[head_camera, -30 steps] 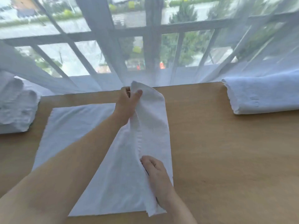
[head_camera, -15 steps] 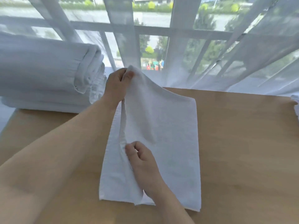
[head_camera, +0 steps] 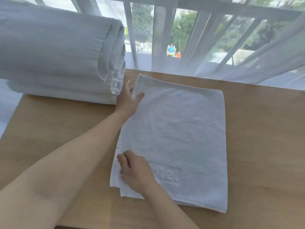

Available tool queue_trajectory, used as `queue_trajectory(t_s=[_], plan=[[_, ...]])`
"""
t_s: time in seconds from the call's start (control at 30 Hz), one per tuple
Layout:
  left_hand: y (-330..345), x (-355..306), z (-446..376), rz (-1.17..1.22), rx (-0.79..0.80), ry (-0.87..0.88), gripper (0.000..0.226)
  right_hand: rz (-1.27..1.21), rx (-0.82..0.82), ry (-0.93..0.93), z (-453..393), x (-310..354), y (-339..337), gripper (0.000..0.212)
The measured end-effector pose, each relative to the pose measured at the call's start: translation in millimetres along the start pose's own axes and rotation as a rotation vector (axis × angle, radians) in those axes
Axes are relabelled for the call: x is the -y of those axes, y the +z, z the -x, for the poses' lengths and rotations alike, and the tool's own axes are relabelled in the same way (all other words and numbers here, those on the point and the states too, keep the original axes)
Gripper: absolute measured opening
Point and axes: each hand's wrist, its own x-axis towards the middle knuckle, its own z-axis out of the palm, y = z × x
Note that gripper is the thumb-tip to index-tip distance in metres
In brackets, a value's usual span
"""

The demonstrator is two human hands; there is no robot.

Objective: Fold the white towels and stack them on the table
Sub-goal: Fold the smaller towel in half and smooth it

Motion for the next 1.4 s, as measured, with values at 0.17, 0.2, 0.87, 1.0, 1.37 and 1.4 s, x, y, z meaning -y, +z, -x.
queue_trajectory(t_s=[0.17, 0.2, 0.87, 1.0, 1.37, 1.4], plan=[[-18.0, 36.5, 81.9, 0.095, -0.038, -0.043, 0.067, -0.046, -0.245, -0.034, 15.5, -28.0, -37.0, 0.02], [-20.4, 44.8, 99.5, 0.087, -0.061, -0.069, 0.059, 0.004, -0.314, -0.052, 17.6, -35.5, -46.9, 0.019], [4.4, 73.3, 257.5, 0.403, -0.157, -0.494, 0.015, 0.598, -0.522, 0.14, 96.6, -157.6, -135.4, 0.055], [12.9, 80.8, 272.4, 0.215, -0.32, -0.507, 0.019, 0.449, -0.564, 0.093, 102.3, -169.5, -140.8, 0.055], [39.4, 72.2, 308.9, 0.362, -0.349, -0.736, 0.043, 0.739, -0.513, -0.035, 107.2, -166.5, -149.8, 0.092], [42.7, 69.3, 306.7, 0.429, -0.391, -0.728, 0.04, 0.827, -0.497, -0.11, 107.2, -166.5, -152.5, 0.095]])
